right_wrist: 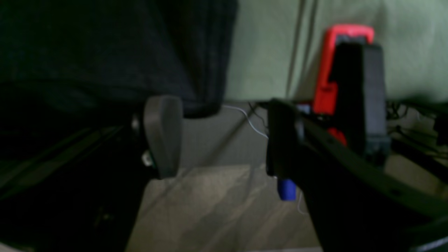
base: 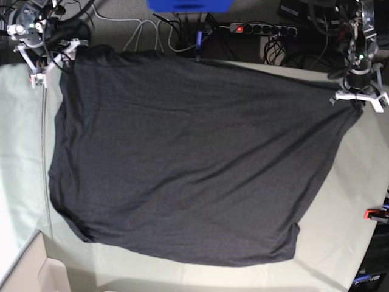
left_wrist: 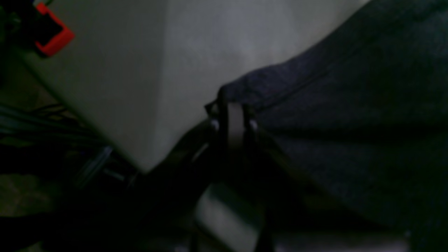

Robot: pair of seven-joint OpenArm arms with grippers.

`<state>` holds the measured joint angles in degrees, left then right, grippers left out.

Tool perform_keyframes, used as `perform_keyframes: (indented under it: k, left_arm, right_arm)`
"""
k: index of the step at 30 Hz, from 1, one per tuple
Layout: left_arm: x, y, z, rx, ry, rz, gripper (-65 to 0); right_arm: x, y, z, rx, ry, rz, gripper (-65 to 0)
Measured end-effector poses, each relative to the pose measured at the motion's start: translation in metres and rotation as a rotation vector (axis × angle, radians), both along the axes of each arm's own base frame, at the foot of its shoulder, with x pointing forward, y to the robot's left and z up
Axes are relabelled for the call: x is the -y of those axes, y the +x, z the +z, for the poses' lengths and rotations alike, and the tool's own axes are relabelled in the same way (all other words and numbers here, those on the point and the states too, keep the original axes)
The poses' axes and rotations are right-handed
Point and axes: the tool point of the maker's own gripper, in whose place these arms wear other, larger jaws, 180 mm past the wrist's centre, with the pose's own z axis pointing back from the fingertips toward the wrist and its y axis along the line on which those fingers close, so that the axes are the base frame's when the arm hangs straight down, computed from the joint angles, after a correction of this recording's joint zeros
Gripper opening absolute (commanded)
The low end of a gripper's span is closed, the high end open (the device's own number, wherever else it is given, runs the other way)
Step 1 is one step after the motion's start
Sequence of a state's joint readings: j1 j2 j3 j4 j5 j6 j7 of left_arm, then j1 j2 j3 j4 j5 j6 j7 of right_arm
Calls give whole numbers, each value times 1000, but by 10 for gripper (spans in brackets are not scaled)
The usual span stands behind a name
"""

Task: Layout the t-shirt on the table in an organized manner, then fold the t-shirt properly
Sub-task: 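Regrasp the shirt corner with the right gripper and pull it outward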

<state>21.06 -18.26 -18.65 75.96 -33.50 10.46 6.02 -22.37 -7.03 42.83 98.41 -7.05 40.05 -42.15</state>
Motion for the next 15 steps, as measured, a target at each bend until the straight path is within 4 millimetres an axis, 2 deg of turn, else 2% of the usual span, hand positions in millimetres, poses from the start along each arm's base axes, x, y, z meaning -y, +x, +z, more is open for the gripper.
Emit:
perform_keyframes:
  k: [5, 8, 15]
  left_arm:
    - [0, 0, 0, -1, 0, 0, -650]
    - [0, 1, 0, 2, 1, 0, -650]
    - [0, 1, 1, 1, 3, 0, -650]
  right_arm:
    - [-5, 2, -19, -33, 51, -27, -260]
    - [11, 8, -18, -18, 34, -40, -261]
    - [22, 29, -18, 9, 32, -29, -282]
